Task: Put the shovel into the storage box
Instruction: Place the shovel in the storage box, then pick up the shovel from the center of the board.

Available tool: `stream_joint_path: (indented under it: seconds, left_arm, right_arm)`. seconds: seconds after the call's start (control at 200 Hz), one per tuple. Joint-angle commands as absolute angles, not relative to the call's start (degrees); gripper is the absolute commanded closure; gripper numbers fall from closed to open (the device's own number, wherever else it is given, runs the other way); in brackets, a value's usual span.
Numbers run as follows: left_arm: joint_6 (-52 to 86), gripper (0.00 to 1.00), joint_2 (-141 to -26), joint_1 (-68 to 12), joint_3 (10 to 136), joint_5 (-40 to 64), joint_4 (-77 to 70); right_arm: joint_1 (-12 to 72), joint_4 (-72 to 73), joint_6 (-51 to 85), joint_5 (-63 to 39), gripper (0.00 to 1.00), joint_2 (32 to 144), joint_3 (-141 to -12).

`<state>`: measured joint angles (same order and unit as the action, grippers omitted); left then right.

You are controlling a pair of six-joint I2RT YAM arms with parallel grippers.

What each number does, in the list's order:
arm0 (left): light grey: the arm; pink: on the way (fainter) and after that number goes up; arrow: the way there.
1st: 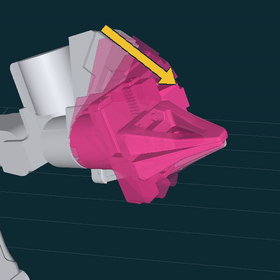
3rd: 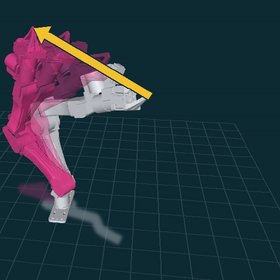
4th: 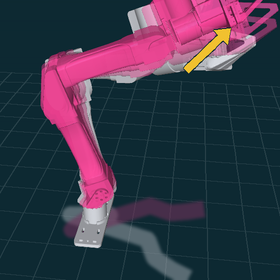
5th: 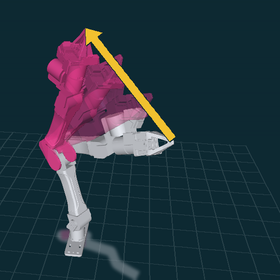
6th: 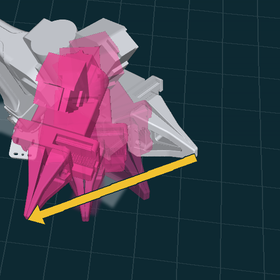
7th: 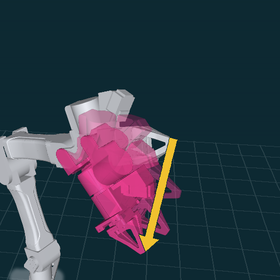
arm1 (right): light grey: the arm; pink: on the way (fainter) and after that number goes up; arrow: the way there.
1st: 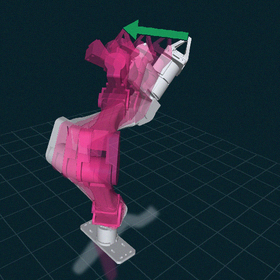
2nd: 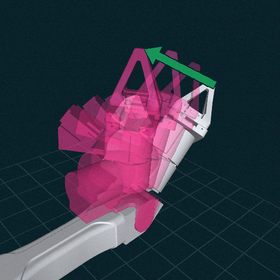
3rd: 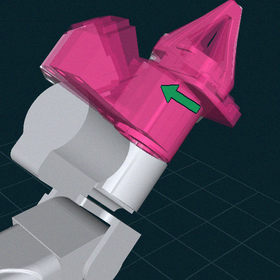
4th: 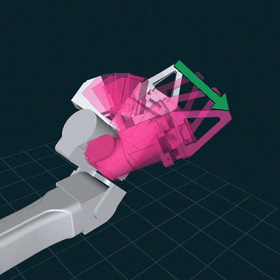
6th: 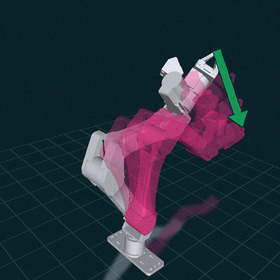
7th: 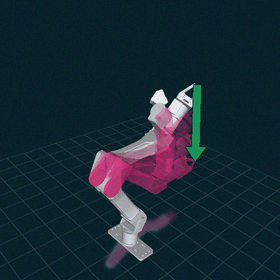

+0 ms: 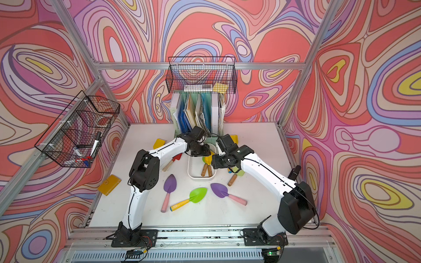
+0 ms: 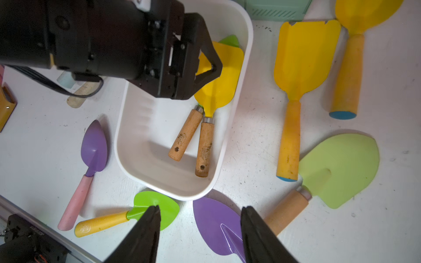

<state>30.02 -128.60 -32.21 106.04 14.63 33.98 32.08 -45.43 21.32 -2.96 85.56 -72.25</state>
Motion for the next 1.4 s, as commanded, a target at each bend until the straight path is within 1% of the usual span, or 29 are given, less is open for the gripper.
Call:
stream_joint_path:
  seconds: [0.0,0.12,0.31,0.446,0.606,0.676,0.986,1.132,1.392]
  left_arm:
    - [28.94,0.41,-123.96,-31.97,107.26,12.81,36.57]
    - [28.68,0.38,-120.39,-31.91,106.23,12.57,36.15]
    - [28.47,0.32,-114.14,-31.9,101.64,13.29,32.89]
    - [28.19,0.27,-111.01,-31.94,98.35,15.34,30.25]
    - [28.19,0.21,-108.57,-31.91,94.89,17.74,26.81]
    - [28.03,0.19,-107.82,-31.92,93.91,18.59,25.8]
    - [27.78,0.15,-104.25,-31.93,91.04,20.22,23.89]
    - [27.76,0.15,-103.46,-31.92,90.7,20.39,23.91]
    - [27.66,0.14,-103.16,-31.92,90.94,20.67,23.96]
  right_arm:
    - [31.91,-48.59,22.99,3.71,0.42,86.84,-74.78]
    - [28.24,-49.44,22.6,5.28,0.42,88.37,-75.76]
    - [18.07,-46.08,18.99,3.79,0.47,90.56,-74.95]
    - [14.5,-44.33,15.53,3.53,0.5,94.99,-76.04]
    - [12.72,-42.16,13.4,3.08,0.51,101.15,-78.84]
    - [11.98,-41.37,13.1,2.92,0.52,105.47,-80.63]
    - [9.7,-40.28,12.83,0.82,0.54,116.47,-88.5]
    - [9.61,-40.24,13.25,-0.6,0.54,119.36,-90.41]
    - [9.67,-39.26,14.75,-3.36,0.56,120.51,-90.06]
